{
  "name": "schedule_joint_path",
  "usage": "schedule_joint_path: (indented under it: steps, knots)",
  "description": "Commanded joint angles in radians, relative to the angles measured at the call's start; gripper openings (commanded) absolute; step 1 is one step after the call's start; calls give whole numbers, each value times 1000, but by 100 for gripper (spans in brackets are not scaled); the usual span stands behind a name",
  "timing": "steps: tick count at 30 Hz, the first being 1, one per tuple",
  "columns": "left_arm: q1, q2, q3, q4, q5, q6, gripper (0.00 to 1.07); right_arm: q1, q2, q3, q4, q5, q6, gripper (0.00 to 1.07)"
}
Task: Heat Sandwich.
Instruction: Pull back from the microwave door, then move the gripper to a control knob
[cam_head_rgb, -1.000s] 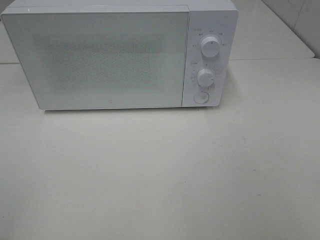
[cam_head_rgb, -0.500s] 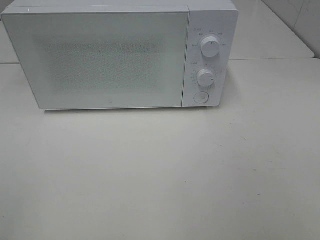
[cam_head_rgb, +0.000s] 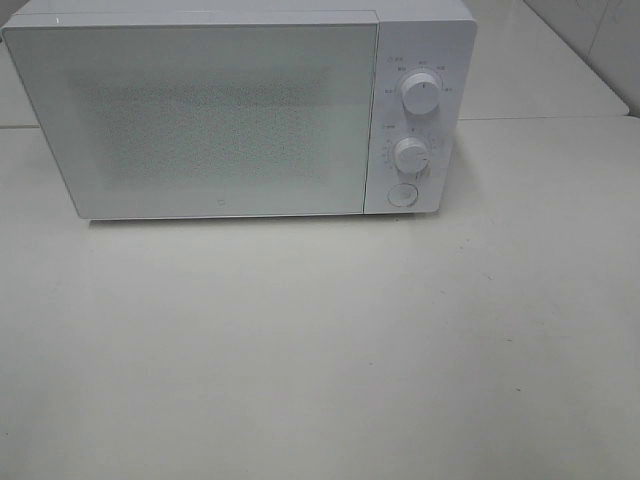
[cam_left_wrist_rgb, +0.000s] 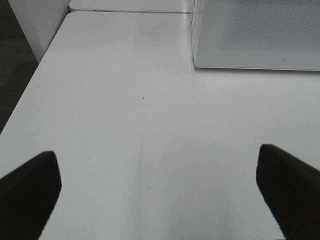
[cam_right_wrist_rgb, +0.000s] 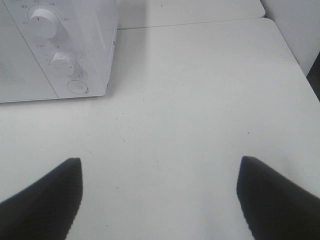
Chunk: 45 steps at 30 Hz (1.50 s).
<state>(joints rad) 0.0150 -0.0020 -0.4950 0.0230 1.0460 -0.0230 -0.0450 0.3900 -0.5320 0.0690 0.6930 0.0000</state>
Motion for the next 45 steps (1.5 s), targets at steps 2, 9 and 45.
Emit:
schedule_joint_path:
  steps: [2,9,45]
  knots:
    - [3,-24,2,-3,-9,2,100,-2,58,-6,1,-82,6,81]
    - [3,-24,2,-3,-9,2,100,-2,216,-6,1,-240,6,80]
    - [3,-24,2,-3,-9,2,100,322,754,193,244,-1136,-166,76]
